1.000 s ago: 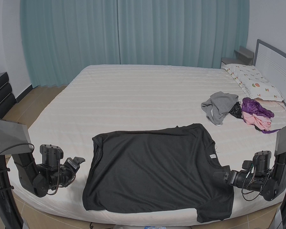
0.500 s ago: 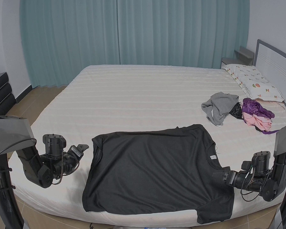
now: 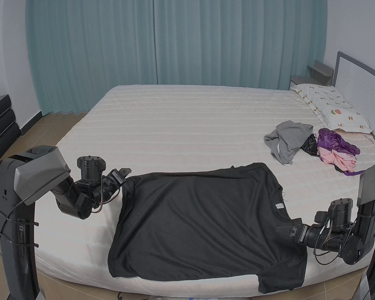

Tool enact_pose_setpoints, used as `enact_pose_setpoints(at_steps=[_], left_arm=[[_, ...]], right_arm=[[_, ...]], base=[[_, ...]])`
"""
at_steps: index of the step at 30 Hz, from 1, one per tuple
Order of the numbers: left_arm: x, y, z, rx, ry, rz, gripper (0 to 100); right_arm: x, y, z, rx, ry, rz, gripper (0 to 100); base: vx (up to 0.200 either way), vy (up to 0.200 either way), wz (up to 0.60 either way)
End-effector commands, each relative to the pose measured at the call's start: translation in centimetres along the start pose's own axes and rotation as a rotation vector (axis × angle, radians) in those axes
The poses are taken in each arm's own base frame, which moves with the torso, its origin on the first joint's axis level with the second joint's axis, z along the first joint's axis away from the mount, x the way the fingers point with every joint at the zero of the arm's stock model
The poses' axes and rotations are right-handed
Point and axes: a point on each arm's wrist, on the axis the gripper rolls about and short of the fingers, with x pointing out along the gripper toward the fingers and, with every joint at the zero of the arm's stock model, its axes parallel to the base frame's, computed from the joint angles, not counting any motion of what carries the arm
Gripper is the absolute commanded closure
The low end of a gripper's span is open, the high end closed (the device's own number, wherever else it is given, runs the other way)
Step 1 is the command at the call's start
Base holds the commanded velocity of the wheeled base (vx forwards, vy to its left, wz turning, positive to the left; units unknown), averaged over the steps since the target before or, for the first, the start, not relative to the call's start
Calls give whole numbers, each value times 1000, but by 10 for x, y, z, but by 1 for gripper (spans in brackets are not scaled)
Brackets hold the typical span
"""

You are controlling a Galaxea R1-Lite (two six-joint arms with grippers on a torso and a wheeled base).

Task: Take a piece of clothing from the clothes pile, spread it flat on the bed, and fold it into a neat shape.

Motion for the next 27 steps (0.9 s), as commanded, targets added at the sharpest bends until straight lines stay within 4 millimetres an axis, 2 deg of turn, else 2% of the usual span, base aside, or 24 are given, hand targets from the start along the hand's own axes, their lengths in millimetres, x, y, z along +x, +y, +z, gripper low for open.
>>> enact_pose_setpoints(at_steps=[1, 9, 14, 15, 24, 27], left_arm=[[44, 20, -18, 56, 34, 49, 0], [79, 17, -13, 60, 11, 60, 0], [84, 15, -12, 59, 3, 63, 0], [84, 15, -11, 57, -3, 62, 100], [93, 7, 6, 4, -127, 61, 100], [98, 7, 21, -22, -205, 57, 100]], right_arm=[[6, -1, -4, 1, 16, -2, 0], [11, -2, -5, -4, 16, 2, 0], [12, -3, -5, -5, 12, 4, 0], [12, -3, -6, -5, 14, 3, 0], [15, -5, -6, -2, 16, -1, 0], [17, -5, -3, 2, 2, 3, 0]], base=[[0, 0, 0], [0, 0, 0], [0, 0, 0], [0, 0, 0], [0, 0, 0], [0, 0, 0]])
